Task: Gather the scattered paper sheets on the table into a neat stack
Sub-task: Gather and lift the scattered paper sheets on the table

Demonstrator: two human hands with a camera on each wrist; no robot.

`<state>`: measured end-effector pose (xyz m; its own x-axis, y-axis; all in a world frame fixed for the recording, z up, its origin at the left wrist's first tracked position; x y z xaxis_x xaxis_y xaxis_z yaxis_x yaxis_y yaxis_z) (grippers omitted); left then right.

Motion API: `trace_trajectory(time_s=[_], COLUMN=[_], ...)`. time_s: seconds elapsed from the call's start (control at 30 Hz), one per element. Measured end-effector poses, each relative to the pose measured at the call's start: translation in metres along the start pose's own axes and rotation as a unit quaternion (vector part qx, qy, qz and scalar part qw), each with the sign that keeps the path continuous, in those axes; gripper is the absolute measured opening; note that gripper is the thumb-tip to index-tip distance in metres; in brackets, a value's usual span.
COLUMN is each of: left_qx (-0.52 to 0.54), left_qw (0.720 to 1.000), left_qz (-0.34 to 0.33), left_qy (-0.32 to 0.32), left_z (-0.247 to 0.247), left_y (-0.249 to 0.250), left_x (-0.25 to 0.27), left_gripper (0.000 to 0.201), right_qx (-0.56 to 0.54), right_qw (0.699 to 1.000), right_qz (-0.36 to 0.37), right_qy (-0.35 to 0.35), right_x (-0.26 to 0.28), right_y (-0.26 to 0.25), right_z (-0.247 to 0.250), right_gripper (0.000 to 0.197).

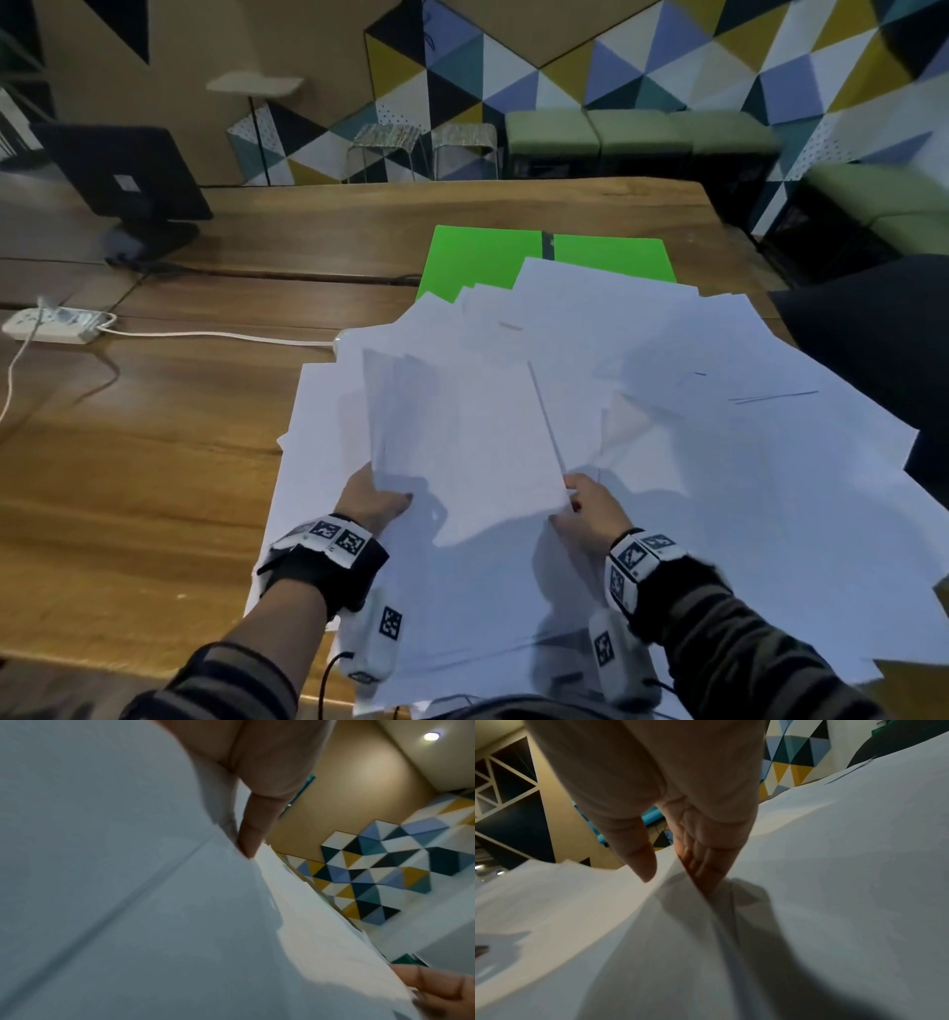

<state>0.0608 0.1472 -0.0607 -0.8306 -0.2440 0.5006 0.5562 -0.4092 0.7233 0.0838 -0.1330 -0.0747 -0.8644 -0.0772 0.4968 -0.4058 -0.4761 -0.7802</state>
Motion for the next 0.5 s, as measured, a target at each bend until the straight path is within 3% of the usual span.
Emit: trace_trajectory(time_s=[0.07,0.17,0.27,0.3,0.33,0.37,0.43,0.5], left_qx=[0.029,0.063,0.112,0.127,0.140,0.145,0.100,0.065], left_qw=[0.998,0.992,0.982,0.978,0.974,0.971,0.970,0.970], left_qz=[-0.050,-0.111,-0.146,-0.152,-0.158,-0.157,-0.166,-0.169], left_qy=[0.004,0.003,-0.051,-0.068,-0.081,-0.104,-0.148,-0.160], left_z=[0.001,0.013,0.017,0.017,0.016,0.011,-0.005,-0.018], left_y=[0.015,0.041,0.066,0.073,0.082,0.088,0.096,0.099], left_x=[0.005,0.004,0.008,0.010,0.014,0.018,0.023,0.027], left_gripper=[0.021,0.013,0.039,0.037,0.031,0.030,0.045,0.045], right_qx=[-0.032,-0.161,-0.329,-0.368,-0.383,-0.387,-0.370,-0.336], right_qw=[0.999,0.984,0.943,0.928,0.923,0.921,0.925,0.934], right_qz=[0.010,0.008,0.009,0.013,0.025,0.044,0.082,0.097], right_qy=[0.023,0.078,0.060,0.048,0.039,0.023,-0.037,-0.068], right_x=[0.000,0.002,0.003,0.003,0.005,0.007,0.018,0.024], right_y=[-0.006,-0.016,-0.029,-0.033,-0.040,-0.050,-0.074,-0.089], right_z=[0.007,0.031,0.042,0.044,0.046,0.046,0.034,0.024], right_gripper=[0.042,0.063,0.084,0.089,0.087,0.074,0.041,0.035])
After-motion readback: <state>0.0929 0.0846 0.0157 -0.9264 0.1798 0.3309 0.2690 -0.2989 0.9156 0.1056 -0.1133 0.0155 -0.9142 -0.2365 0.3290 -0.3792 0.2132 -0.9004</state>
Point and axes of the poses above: each hand's wrist, its own x-axis away from the middle knuckle, its own z-axis out of the back of the hand, y = z × x, the point moved 10 cm from there along -x, towards the middle knuckle, and after that the axes turned 15 degrees about -x, right-handed, at the moved point
